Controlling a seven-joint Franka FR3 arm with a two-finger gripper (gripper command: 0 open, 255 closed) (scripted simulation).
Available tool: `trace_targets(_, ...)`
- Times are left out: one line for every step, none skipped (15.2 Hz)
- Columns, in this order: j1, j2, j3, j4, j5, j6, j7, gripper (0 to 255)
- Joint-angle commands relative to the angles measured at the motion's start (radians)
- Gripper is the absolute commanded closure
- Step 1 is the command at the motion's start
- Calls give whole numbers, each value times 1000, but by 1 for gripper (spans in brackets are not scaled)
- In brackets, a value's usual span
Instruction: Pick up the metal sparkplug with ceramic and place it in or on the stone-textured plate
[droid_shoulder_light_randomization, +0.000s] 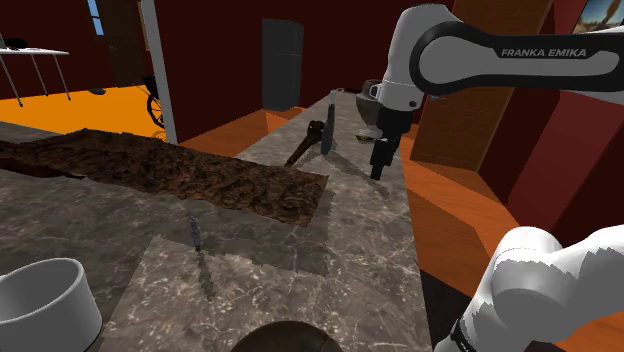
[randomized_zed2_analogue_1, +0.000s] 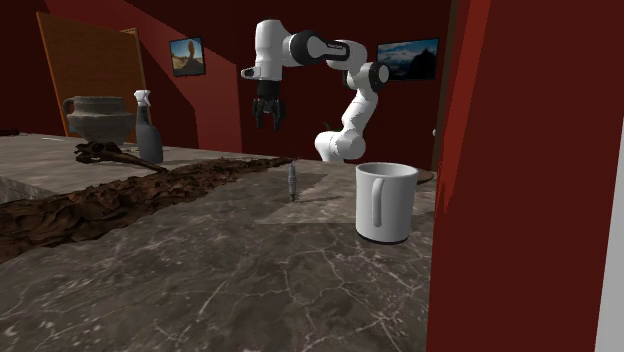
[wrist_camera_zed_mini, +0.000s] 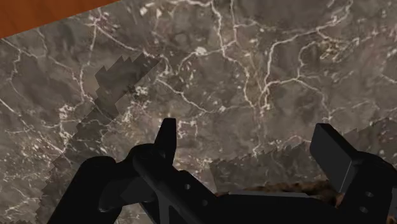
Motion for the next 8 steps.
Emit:
trace_targets(0,0,0,0,0,0,0,0)
trace_targets(10,15,18,5,11,14,17,0)
trace_targets(19,31,36,10,22,28,34,0)
trace_targets(28,47,54,17,32,41,50,0)
trace_targets(37,65,72,25,41,55,67,0)
trace_targets(46,83,90,33,49,68,84,0)
trace_targets(54,102,107,43,57,82,100,0)
trace_targets(61,122,125,54,64,95,116,0)
